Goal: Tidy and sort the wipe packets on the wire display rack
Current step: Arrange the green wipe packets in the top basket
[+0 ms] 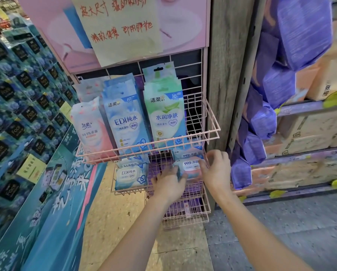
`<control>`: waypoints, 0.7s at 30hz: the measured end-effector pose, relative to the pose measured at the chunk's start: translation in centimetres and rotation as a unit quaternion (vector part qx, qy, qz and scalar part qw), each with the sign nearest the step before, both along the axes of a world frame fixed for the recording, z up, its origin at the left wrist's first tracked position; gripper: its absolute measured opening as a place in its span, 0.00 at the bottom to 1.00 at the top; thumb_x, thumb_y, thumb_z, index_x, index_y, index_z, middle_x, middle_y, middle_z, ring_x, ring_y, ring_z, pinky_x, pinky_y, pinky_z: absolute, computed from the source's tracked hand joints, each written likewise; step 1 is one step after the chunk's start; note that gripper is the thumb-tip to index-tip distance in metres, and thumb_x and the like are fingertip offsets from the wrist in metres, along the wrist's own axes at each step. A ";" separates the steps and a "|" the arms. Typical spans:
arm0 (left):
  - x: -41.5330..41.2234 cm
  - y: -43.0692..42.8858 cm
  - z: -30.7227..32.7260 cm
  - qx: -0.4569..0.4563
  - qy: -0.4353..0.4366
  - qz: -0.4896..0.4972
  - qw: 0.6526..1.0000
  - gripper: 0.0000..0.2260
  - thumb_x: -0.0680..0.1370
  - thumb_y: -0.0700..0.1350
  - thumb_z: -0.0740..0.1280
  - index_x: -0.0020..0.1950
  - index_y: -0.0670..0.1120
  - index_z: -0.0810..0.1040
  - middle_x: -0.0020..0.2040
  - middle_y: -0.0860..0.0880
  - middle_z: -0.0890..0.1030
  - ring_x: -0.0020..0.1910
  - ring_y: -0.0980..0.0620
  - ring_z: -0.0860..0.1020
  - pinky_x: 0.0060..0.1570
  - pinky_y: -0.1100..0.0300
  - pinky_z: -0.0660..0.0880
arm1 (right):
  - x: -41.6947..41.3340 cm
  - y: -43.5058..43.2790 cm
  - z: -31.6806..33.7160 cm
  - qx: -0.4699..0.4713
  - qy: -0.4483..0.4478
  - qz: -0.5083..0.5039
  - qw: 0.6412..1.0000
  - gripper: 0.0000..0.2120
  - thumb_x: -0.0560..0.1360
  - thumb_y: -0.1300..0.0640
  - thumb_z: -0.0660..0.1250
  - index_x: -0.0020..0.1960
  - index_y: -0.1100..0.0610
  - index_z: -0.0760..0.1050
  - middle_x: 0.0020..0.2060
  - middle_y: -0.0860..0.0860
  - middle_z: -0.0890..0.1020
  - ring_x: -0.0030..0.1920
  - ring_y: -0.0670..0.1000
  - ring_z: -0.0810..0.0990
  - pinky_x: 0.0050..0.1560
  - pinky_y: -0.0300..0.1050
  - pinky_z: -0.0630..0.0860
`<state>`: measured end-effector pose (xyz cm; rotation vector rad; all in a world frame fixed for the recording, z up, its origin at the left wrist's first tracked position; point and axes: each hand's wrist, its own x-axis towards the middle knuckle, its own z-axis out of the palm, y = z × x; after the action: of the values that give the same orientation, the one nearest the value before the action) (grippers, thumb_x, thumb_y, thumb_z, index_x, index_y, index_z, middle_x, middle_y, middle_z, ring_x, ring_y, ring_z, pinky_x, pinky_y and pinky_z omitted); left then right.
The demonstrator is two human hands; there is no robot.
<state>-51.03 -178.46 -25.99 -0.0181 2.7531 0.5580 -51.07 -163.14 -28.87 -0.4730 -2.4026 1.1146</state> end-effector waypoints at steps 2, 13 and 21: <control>1.9 0.3 2.2 -0.014 0.077 -0.002 0.997 0.21 0.83 0.58 0.59 0.74 0.53 0.73 0.69 0.47 0.77 0.70 0.43 0.73 0.71 0.42 0.61 | 0.8 0.0 3.3 -0.099 0.129 -0.037 0.986 0.06 0.73 0.63 0.70 0.49 0.55 0.76 0.44 0.51 0.78 0.46 0.54 0.78 0.49 0.53 0.76; 4.2 -1.4 15.2 0.181 0.484 0.034 0.855 0.13 0.77 0.37 0.70 0.61 0.44 0.81 0.56 0.50 0.81 0.56 0.53 0.78 0.59 0.70 0.68 | -3.6 -0.9 21.7 -0.124 -0.062 0.317 0.938 0.43 0.68 0.57 0.77 0.77 0.56 0.58 0.63 0.49 0.78 0.60 0.47 0.79 0.59 0.41 0.78; 1.6 -1.0 17.1 0.180 0.340 0.109 0.916 0.23 0.82 0.41 0.67 0.77 0.45 0.67 0.70 0.48 0.70 0.60 0.47 0.79 0.54 0.62 0.69 | -6.9 -1.9 20.4 -0.199 -0.140 0.363 0.899 0.58 0.64 0.63 0.81 0.81 0.54 0.45 0.62 0.50 0.80 0.59 0.47 0.81 0.59 0.42 0.76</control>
<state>-49.39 -179.43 -8.89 -0.0527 3.2716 1.3488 -58.02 -165.00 -8.47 0.2027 -2.6763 1.9965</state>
